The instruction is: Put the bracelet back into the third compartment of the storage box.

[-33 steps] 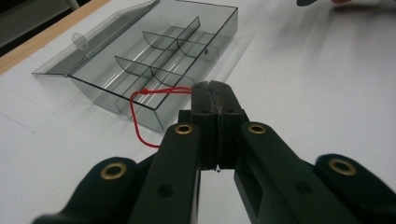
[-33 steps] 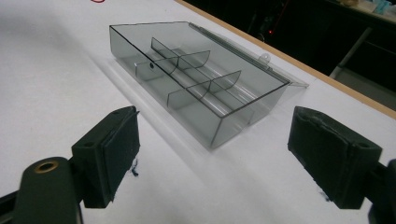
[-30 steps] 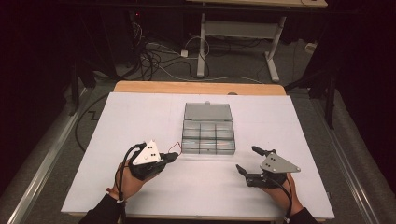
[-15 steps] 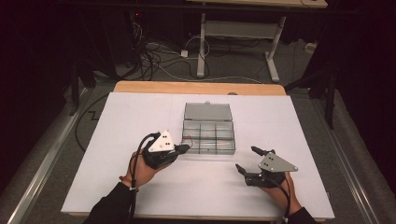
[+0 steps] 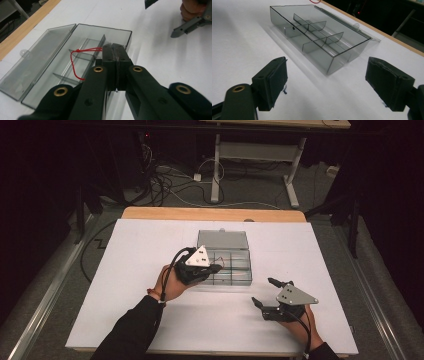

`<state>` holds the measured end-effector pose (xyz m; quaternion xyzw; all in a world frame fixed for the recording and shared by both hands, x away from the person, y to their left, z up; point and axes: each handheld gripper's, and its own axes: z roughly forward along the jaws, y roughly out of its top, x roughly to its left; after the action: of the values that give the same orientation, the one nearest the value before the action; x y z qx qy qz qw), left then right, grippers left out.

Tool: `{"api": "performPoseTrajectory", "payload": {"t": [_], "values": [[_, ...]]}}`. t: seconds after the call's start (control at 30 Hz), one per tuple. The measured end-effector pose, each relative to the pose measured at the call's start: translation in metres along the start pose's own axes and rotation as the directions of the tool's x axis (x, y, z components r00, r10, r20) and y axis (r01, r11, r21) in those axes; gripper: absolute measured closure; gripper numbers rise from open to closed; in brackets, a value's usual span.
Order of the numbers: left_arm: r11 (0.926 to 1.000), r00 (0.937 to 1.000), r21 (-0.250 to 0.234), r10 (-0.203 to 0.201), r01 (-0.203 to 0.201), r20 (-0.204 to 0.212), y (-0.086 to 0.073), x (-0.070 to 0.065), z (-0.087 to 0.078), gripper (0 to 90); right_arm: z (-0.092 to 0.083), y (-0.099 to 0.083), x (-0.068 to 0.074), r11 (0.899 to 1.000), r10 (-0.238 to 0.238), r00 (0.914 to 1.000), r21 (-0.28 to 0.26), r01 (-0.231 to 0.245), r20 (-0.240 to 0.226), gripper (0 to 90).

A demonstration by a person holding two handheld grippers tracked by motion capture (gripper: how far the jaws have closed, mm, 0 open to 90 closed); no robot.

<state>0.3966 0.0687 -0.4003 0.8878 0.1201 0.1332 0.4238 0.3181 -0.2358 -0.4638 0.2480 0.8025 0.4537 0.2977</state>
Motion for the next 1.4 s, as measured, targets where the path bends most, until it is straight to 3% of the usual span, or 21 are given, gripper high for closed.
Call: {"api": "performPoseTrajectory", "payload": {"t": [0.23,0.43,0.77,1.1,1.4], "values": [[0.9991,0.9998,0.04,0.016,-0.016,0.012,0.013,0.005,0.027,87.2,0.0,-0.002,-0.001,1.0,-0.007,0.9998,0.018,0.007,0.017,18.7],[0.998,0.9991,0.063,-0.012,0.009,0.042,0.017,0.018,0.046,87.2,0.001,-0.002,-0.001,0.999,-0.017,0.9995,0.034,0.016,0.026,19.9],[0.994,0.9984,0.106,-0.029,0.024,0.048,0.029,0.036,0.076,87.2,0.003,-0.003,0.0,0.998,-0.019,0.9997,0.053,0.018,0.017,20.8],[0.9848,0.9987,0.169,-0.044,0.039,0.026,0.035,0.039,0.107,87.1,0.005,-0.004,0.0,0.997,-0.035,0.9994,0.072,0.034,0.001,22.0],[0.9823,0.9987,0.181,-0.05,0.047,0.012,0.039,0.038,0.118,86.9,0.006,-0.004,0.001,0.996,-0.042,0.9991,0.08,0.043,-0.003,22.2]]}}
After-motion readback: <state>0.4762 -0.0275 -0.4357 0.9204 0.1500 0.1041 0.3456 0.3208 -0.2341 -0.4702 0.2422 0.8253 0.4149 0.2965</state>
